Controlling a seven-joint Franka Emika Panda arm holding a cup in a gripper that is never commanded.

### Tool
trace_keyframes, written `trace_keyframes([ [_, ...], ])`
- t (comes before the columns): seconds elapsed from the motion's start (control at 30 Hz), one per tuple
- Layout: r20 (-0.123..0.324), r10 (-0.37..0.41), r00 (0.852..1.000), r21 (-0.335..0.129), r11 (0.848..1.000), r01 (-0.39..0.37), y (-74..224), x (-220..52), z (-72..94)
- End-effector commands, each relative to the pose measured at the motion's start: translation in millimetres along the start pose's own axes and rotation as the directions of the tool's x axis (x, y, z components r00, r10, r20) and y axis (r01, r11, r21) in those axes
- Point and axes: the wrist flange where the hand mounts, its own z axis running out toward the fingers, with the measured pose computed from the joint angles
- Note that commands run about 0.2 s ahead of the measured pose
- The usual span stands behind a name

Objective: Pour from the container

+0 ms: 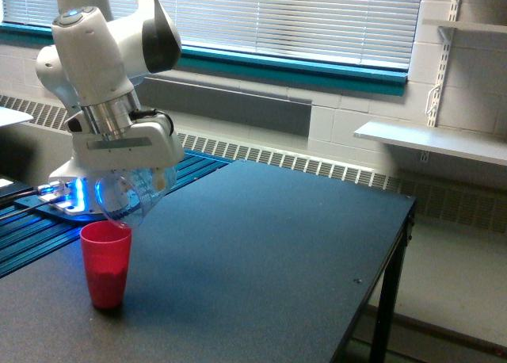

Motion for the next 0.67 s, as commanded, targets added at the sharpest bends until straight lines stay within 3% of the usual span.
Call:
trace_keyframes([
  [0.03, 0.003, -0.048, 0.999, 0.055, 0.997, 0.048, 2.5, -10.2, -8.2],
  [0.53, 0.001, -0.118, 0.993, 0.133, 0.984, 0.117, 15.9, -24.3, -19.8],
  [0.67, -0.003, -0.135, 0.991, 0.116, 0.984, 0.135, 22.1, -28.2, -16.9],
])
